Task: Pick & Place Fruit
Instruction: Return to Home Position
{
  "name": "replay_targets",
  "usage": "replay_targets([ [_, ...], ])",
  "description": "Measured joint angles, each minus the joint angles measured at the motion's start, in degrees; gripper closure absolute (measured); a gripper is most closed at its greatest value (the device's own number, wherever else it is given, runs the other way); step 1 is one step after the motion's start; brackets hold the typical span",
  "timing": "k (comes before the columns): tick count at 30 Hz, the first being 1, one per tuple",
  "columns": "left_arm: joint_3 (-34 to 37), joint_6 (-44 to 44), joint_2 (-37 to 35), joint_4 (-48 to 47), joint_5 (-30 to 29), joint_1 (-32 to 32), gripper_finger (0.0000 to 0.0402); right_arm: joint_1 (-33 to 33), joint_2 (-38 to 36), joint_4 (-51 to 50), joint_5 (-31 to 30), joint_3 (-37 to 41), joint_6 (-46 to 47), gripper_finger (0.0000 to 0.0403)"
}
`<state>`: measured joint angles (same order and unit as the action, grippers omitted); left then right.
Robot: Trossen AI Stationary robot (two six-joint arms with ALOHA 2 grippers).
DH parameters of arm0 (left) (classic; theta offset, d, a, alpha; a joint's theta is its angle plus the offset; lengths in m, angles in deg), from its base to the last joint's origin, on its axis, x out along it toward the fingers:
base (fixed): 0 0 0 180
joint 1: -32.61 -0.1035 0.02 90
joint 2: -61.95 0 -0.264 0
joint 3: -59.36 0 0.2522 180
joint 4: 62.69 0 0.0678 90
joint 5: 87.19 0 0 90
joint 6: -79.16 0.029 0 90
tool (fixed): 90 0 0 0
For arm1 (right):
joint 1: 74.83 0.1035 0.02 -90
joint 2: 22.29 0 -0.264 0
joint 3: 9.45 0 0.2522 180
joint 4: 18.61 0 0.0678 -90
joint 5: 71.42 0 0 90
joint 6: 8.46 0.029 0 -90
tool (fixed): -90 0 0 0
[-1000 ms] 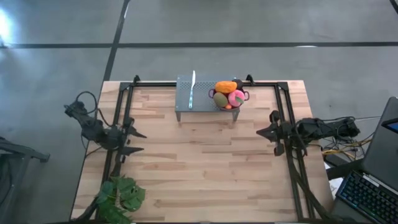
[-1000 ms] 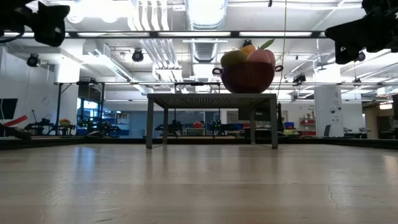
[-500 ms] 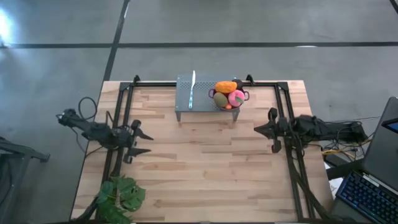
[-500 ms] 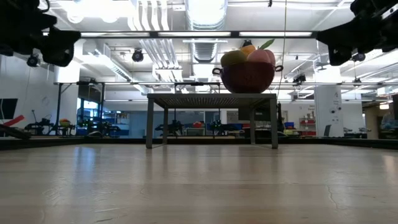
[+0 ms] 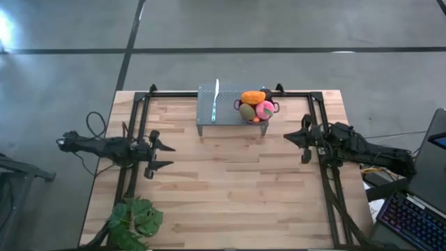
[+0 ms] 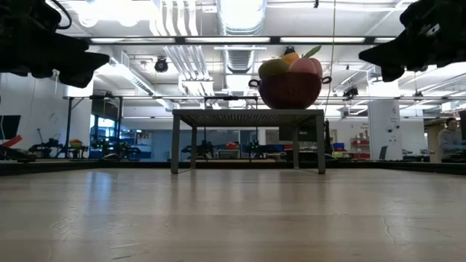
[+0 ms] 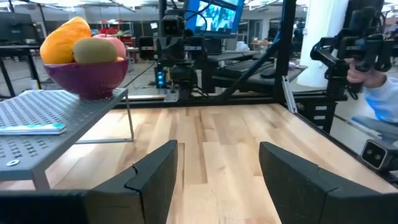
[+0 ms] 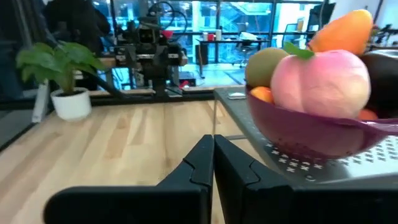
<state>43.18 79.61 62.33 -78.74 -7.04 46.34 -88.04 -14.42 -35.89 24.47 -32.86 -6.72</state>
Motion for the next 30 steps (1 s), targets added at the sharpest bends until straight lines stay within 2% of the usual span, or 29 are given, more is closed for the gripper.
replay_targets([
  [3,-0.02,0.76,0.00,-0.90,0.16,-0.17,0.0170,-1.93,0.00,0.03,-1.10,0.79,-0.81,0.0394],
  [9,-0.02,1.55,1.90,-1.17,-0.16,-0.17,0.0170,-2.62,0.11,-0.21,-10.30,3.43,-1.07,0.0394],
  [14,0.00,0.96,2.43,-1.24,-0.26,-0.17,0.0170,-2.60,0.11,-2.33,-10.44,4.68,2.58,0.0394],
  [30,0.07,0.87,2.43,-1.21,-0.53,-0.17,0.0170,-2.57,0.50,-1.84,-10.42,6.78,2.29,0.0394],
])
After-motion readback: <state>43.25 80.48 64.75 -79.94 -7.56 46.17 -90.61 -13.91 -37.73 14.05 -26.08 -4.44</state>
